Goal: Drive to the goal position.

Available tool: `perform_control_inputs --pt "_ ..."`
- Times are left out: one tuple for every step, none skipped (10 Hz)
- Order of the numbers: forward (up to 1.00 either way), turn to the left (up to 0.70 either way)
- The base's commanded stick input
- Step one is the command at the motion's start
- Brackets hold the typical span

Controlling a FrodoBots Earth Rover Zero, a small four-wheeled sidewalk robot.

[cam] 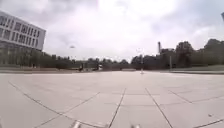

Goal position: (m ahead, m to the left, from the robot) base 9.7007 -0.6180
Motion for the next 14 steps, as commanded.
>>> perform_control_inputs --pt "0.7 0.0" --pt "0.7 0.0" --pt "0.7 0.0" --pt "0.7 0.0" --pt "0.7 0.0" --pt "0.7 0.0" --pt "0.7 0.0" --pt "0.7 0.0" --pt "0.7 0.0" --pt "0.7 0.0" --pt "0.7 0.0" --pt "0.7 0.0" --pt "0.7 0.0" --pt "0.7 0.0"
